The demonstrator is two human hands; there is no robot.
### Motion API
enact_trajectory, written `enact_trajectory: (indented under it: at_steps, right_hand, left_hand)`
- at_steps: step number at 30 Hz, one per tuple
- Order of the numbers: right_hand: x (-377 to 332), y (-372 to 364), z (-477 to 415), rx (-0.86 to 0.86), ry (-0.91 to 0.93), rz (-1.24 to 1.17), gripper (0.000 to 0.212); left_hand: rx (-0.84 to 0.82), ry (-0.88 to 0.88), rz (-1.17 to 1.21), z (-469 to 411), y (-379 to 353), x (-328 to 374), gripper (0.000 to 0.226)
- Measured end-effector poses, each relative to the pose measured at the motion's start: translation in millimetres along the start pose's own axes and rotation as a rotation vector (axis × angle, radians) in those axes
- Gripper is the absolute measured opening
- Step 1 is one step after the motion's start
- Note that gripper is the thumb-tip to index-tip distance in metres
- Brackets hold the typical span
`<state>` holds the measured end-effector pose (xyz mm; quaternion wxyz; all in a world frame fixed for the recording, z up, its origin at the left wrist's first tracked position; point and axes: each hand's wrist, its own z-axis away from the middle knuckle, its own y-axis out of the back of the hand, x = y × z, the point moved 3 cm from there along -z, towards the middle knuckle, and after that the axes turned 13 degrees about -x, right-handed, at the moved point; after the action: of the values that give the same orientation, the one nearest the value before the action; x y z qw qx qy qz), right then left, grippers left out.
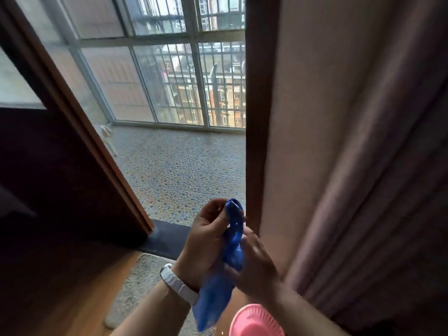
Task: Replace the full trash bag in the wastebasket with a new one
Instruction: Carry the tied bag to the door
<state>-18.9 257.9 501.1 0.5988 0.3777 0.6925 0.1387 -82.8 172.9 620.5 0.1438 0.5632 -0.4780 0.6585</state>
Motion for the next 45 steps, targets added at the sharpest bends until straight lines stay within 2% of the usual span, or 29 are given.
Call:
enact_trajectory:
  at_steps: [8,17,25,36,40,45]
  right_hand:
    - [-90.0,-76.7,-74.3,-0.057,0.198,-0.046,0.049]
    - [-195.7,-185.4,-150.3,-0.156,0.186,0.016,0.039]
    - [-263.7,-254.4,-201.4,-0.257,0.253,0.024,0.043]
    - [-293.0,-340.1,-287.6,-0.412,0.316,-0.133,0.05]
    - [-291.5,-371.4,-344.1,-0.486,0.334,-0.208,0.052]
    - [-291.7,-405.0,-435.4,-0.549,0.409,-0.231,0.049]
  left_hand:
    - [0.142,-0.129,0.135,32.8,114.2,80.7,0.008]
    - [0.165,-0.232,0.17,77.1,260.9,194.1,0.011]
    - [0.247,-0.309,0.1,110.2,340.3,255.0,0.012]
    - [0.469,-0.322,-0.021,100.6,432.0,295.5,0.015]
    - [0.551,-0.33,-0.029,72.0,473.2,311.4,0.01]
    - [0.67,-0.339,-0.06,19.4,524.0,343.1,0.018]
